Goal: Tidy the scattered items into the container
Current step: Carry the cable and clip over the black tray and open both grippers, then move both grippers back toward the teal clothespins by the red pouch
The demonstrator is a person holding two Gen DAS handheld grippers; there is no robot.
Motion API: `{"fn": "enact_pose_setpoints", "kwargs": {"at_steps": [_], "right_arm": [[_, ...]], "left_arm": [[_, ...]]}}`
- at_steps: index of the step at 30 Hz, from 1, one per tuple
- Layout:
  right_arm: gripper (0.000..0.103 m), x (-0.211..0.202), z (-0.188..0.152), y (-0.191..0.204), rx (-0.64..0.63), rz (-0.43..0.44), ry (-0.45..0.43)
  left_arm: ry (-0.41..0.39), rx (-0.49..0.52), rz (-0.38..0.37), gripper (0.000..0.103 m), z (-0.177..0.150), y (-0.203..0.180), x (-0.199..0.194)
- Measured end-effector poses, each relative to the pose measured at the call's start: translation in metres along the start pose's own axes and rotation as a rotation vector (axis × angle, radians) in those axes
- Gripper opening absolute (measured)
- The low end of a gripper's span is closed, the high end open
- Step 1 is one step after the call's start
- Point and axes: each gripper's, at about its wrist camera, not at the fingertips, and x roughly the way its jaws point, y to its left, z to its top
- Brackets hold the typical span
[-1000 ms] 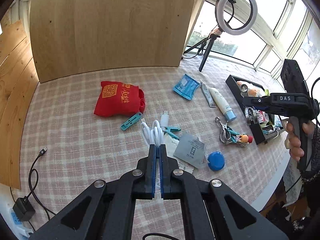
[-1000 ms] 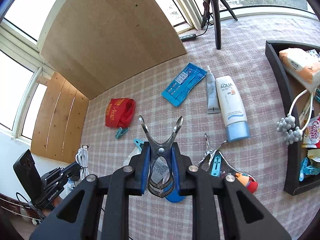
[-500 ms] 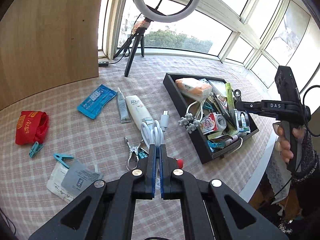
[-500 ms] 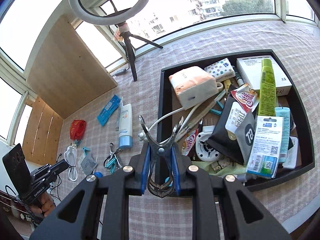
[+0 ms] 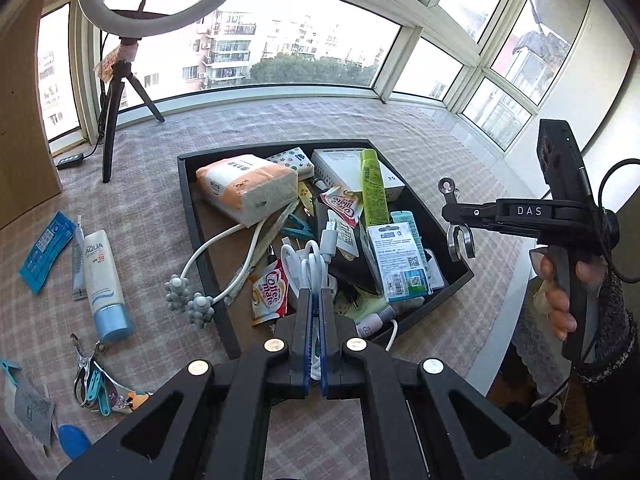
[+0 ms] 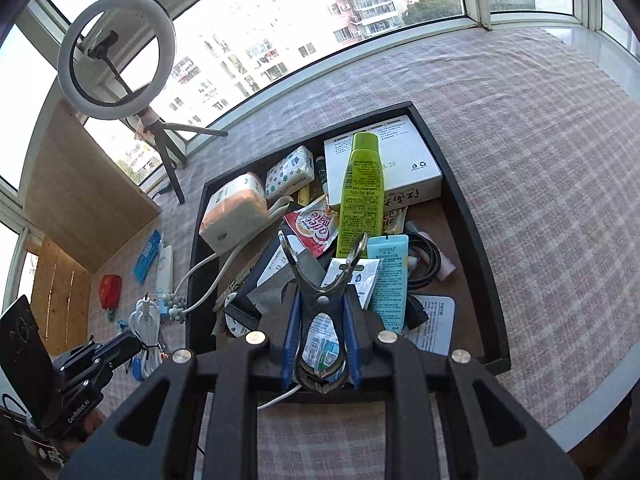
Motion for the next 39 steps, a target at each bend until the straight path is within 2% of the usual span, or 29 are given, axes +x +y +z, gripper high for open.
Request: {"fn": "enact_pose_setpoints", "kwargs": {"at_steps": [1, 2, 3, 4, 10, 17, 23, 29, 36, 39], "right_arm": [[0.054, -0.001, 0.001, 0.0, -0.008, -0.028, -0.008], [0.064, -0.003, 0.002, 0.0, -0.015, -0.044, -0.032], [0.064, -0.007, 0.002, 0.001, -0.022, -0.047, -0.056], [0.064, -0.008, 0.003, 0.002, -0.031, -0.047, -0.066], [0.064, -0.001, 0.006, 0.018, -0.052, -0.008, -0.05], [0.064, 0.019, 0.004, 0.066, -0.112, 0.052, -0.01], [0.064, 0.034, 0.0, 0.124, -0.201, 0.115, 0.025], [0.064, 0.056, -0.015, 0.19, -0.323, 0.182, 0.078], [0.064, 0.087, -0.027, 0.266, -0.453, 0.2, 0.135], [0.064, 0.1, -0.029, 0.297, -0.485, 0.246, 0.173]], "left_arm": [[-0.009, -0.008, 0.02, 0.007, 0.003, -0.004, 0.004], [-0.007, -0.02, 0.036, 0.016, 0.005, -0.006, 0.008], [0.005, -0.035, 0.045, 0.043, 0.006, -0.006, 0.012], [0.004, -0.05, 0.042, 0.049, 0.006, -0.007, 0.013], [-0.011, -0.043, 0.071, 0.045, -0.004, -0.005, -0.002], [-0.024, -0.119, 0.127, 0.045, -0.023, 0.034, -0.029], [-0.036, -0.209, 0.19, 0.045, -0.047, 0.083, -0.058], [-0.034, -0.319, 0.289, 0.045, -0.081, 0.146, -0.093], [-0.038, -0.471, 0.427, 0.045, -0.13, 0.224, -0.144], [-0.053, -0.521, 0.473, 0.045, -0.142, 0.257, -0.166]]}}
